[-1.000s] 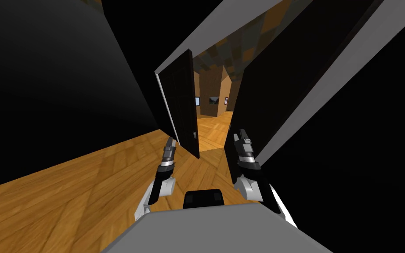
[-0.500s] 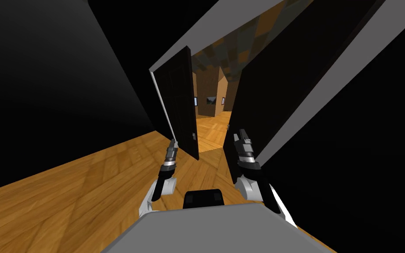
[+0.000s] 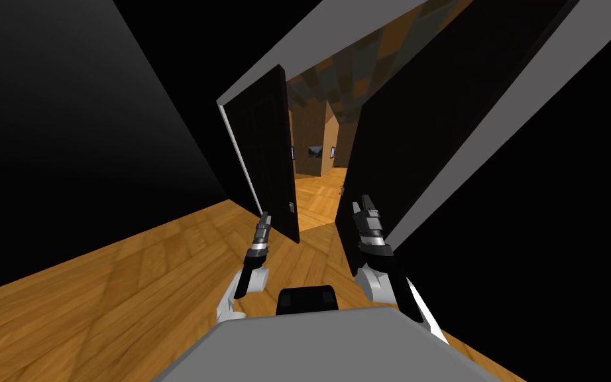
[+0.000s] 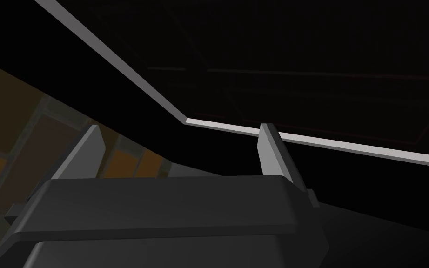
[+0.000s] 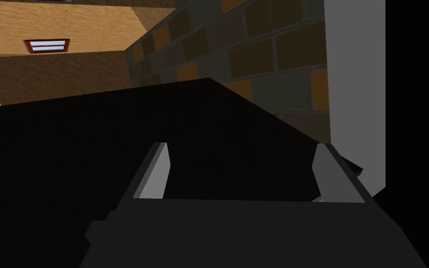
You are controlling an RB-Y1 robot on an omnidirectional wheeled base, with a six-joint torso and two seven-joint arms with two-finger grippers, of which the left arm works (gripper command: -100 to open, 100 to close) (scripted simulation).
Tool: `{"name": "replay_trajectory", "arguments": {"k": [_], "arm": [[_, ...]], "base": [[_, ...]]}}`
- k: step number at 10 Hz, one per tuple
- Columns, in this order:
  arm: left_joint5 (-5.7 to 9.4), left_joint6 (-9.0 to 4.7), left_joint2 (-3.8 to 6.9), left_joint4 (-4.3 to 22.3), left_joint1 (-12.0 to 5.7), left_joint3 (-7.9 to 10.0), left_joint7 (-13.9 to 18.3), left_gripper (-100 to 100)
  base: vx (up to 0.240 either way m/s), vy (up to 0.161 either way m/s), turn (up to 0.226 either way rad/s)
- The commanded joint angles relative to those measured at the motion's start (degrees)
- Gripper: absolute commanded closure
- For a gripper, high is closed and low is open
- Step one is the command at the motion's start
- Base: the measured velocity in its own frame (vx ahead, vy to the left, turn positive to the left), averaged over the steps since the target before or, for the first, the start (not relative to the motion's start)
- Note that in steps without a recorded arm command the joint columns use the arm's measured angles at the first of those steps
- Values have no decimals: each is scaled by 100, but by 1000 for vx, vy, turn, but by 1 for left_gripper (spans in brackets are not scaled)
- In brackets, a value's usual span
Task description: Push the door open
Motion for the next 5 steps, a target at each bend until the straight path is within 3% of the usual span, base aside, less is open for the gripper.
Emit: {"name": "replay_trajectory", "arguments": {"k": [1,3,5], "arm": [[29,-59,31,286,-105,20,42,-100],[46,-87,45,511,-188,23,64,-100],[82,-146,65,946,-359,31,111,-100]], "base": [[42,66,-108],[59,90,-123],[47,62,-142]]}}
